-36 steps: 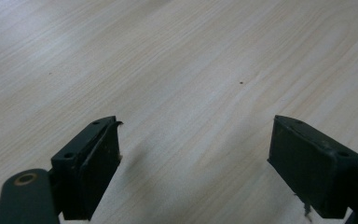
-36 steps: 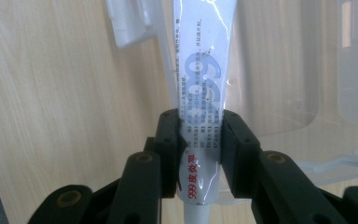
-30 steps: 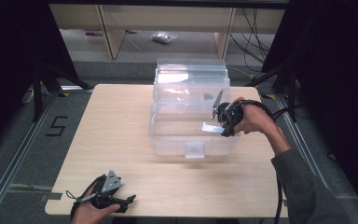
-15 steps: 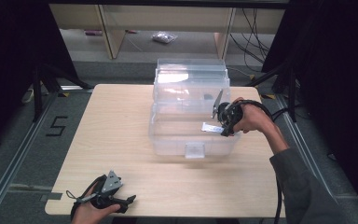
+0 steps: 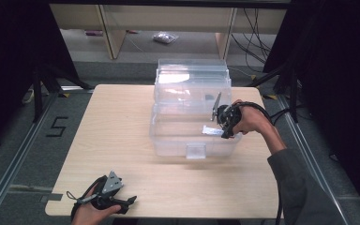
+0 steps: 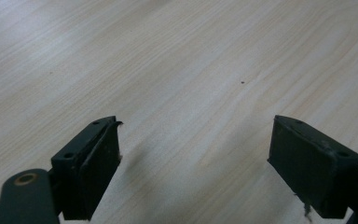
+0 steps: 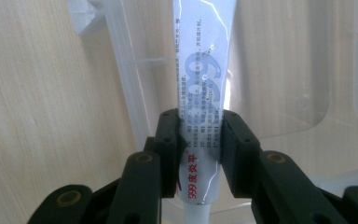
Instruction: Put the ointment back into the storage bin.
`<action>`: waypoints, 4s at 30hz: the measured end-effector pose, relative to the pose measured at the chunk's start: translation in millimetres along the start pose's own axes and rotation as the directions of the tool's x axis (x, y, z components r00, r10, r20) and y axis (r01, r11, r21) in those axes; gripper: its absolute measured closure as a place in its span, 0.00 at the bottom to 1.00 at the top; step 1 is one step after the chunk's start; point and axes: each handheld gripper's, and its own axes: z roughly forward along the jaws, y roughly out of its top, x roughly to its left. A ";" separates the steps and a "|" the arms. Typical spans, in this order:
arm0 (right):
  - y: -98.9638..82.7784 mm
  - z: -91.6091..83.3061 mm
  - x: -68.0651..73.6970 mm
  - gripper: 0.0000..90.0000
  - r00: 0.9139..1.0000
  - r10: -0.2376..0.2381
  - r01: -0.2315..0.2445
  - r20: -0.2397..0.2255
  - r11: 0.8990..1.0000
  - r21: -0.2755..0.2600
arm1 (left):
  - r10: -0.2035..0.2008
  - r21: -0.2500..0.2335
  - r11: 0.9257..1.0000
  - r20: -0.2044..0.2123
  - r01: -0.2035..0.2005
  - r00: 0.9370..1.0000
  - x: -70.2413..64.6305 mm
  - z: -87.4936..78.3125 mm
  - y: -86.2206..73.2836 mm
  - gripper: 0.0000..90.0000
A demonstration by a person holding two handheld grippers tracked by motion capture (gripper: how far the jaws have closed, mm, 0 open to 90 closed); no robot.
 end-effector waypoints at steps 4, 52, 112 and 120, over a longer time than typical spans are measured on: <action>1.0 3.5 -0.8 0.79 1.000 0.013 -0.013 0.004 1.000 0.012 | 0.009 -0.001 1.000 -0.003 -0.009 1.000 0.2 -1.1 0.4 0.18; -6.1 0.3 -7.1 0.72 0.998 0.057 -0.057 0.003 0.996 -0.068 | 0.014 0.000 1.000 -0.002 -0.014 1.000 0.0 -0.8 0.5 0.18; -44.1 -39.9 24.1 0.43 0.951 0.309 -0.286 0.015 0.898 -0.333 | 0.012 -0.001 1.000 -0.007 -0.012 1.000 0.0 -0.4 0.7 0.18; -49.4 -40.4 36.1 0.37 0.936 0.353 -0.330 -0.008 0.868 -0.372 | 0.007 0.001 1.000 -0.001 -0.007 1.000 -0.7 -1.6 0.8 0.18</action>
